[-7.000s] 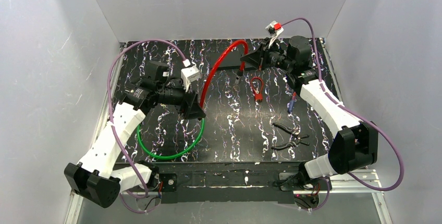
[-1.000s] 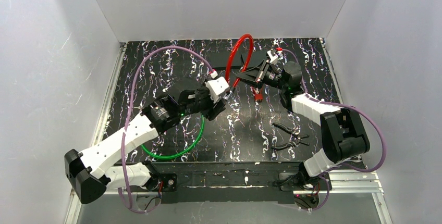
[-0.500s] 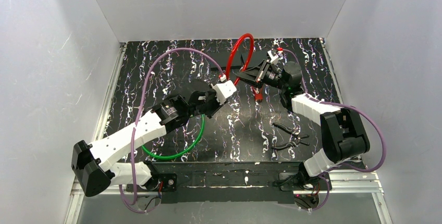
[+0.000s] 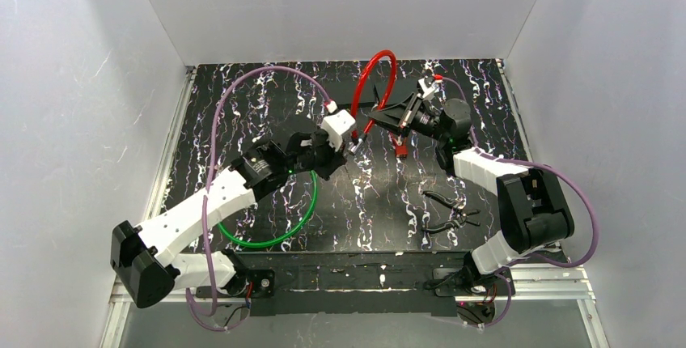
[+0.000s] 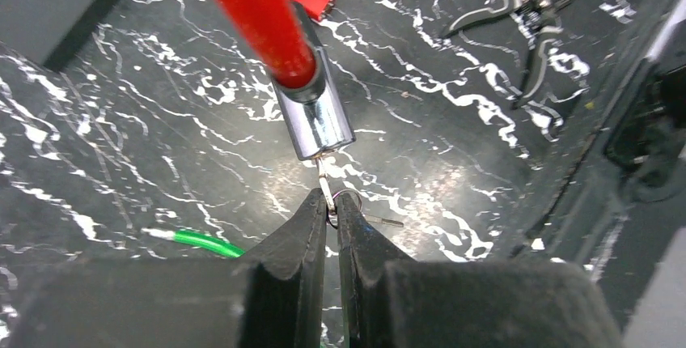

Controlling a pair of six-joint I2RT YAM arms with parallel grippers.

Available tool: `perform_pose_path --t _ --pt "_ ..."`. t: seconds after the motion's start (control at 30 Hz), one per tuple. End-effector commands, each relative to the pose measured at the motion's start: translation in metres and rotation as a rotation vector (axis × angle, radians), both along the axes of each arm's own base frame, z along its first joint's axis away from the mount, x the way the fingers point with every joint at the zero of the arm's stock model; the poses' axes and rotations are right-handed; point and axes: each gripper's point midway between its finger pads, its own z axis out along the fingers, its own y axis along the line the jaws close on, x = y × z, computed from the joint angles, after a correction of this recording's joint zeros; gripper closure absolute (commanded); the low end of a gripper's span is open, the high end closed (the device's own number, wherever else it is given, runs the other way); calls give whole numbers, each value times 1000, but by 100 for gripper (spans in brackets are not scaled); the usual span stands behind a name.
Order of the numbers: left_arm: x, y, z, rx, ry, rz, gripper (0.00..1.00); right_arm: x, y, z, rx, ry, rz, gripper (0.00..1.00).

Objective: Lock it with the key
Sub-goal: Lock the lock.

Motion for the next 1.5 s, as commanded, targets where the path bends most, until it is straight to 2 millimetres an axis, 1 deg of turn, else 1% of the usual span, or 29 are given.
perform_pose_path --t 0.0,0.2,0.33,0.57,0.67,0.83,0.87,0.9,0.93,1.0,1.03,1.1,1.17,1.27,1.4,1.47 --pt "-10 -10 36 -225 139 -15 100 -11 -6 49 94 -164 2 99" --pt "-13 -14 42 -358 303 -37 100 -14 -10 57 149 -185 2 99" --pt "-17 -18 45 -413 364 -58 100 -16 -11 61 173 -192 8 99" --pt "-32 -25 48 -499 483 -146 100 -20 -13 66 207 -203 13 99" --pt "-34 -25 45 -489 488 -162 100 -21 -14 67 217 -205 14 99" --pt "-29 -15 39 -434 419 -141 100 -20 -16 68 219 -207 6 99" --pt "-29 -14 39 -427 405 -136 98 -20 -16 68 219 -207 5 99" --pt "-27 -12 39 -423 393 -128 92 -19 -16 68 219 -206 3 99" --pt "-26 -10 40 -421 381 -124 82 -19 -17 67 216 -205 2 99" --pt "-25 -7 45 -423 354 -122 58 -18 -16 64 203 -198 -2 99" --pt "-23 -6 48 -428 339 -119 51 -17 -16 62 189 -193 -6 99" --pt "-19 -5 58 -437 296 -117 39 -15 -15 56 155 -188 -12 99" --pt "-11 -6 68 -444 253 -102 34 -15 -15 51 138 -183 -13 99" --pt "-1 -9 82 -454 206 -98 31 -15 -14 47 129 -174 -6 99" --pt "12 -12 88 -427 136 -94 30 -14 -13 45 108 -171 -9 99" --pt "15 -16 90 -406 103 -103 29 -13 -13 42 91 -170 -13 99"
